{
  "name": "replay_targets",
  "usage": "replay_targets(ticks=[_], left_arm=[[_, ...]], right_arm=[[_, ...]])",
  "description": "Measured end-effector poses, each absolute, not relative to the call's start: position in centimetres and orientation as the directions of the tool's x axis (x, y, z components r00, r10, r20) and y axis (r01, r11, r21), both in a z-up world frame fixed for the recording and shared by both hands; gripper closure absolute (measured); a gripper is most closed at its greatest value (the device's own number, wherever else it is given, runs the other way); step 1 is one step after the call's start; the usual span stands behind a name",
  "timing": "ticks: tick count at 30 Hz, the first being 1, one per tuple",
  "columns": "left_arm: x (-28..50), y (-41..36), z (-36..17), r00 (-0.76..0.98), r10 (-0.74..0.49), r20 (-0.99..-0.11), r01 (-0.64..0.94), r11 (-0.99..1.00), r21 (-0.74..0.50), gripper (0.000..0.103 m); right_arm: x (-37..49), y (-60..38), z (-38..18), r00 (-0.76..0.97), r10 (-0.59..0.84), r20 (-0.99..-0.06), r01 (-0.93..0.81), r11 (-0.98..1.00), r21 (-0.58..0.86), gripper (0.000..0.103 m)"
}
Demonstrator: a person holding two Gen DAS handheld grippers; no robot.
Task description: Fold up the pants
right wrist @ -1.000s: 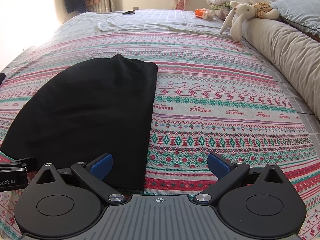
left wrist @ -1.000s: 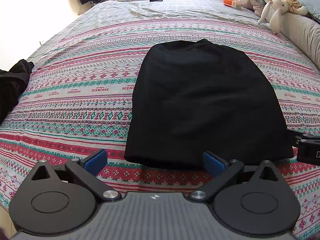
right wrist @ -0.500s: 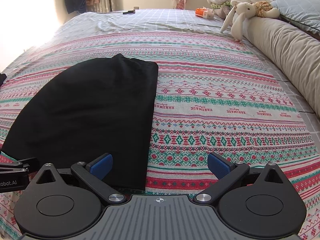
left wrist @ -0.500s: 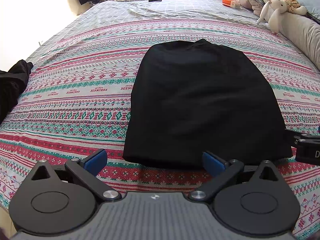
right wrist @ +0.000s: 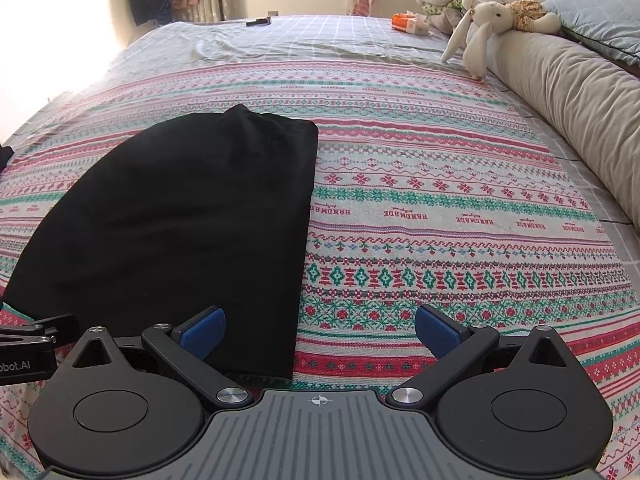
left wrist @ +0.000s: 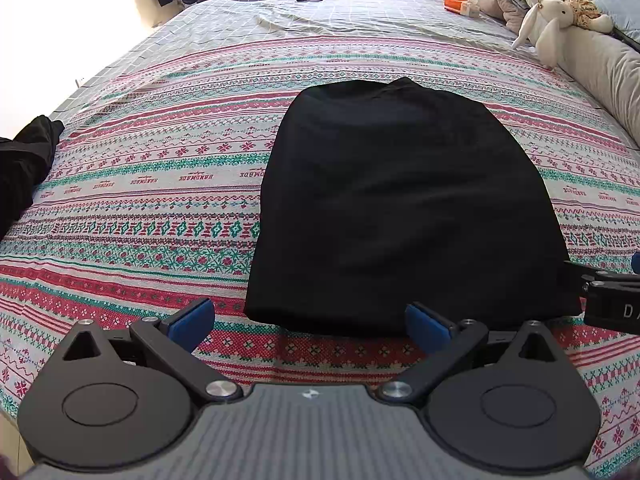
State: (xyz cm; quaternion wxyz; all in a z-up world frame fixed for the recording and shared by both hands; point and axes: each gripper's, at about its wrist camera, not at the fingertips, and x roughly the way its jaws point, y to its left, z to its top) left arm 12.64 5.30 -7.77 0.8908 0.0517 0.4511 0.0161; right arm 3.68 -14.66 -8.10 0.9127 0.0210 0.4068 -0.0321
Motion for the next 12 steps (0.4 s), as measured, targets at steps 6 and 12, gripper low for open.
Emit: replay_targets(ticks=[6,12], left_arm=[[12.59,5.3,-7.72,0.59,0.073,-0.804,0.021,0.994,0.106,0.0],[12.5,5.48,-6.98,0.608,0.035,-0.794,0.041,0.996,0.076,0.0]], right_arm=[[3.75,-14.49,-8.15,0.667,-0.034,-0.744,0.064,0.998,0.011,0.001],[3.77,-14.56,-8.18,0.664,-0.027,-0.748,0.06,0.998,0.016,0.001]])
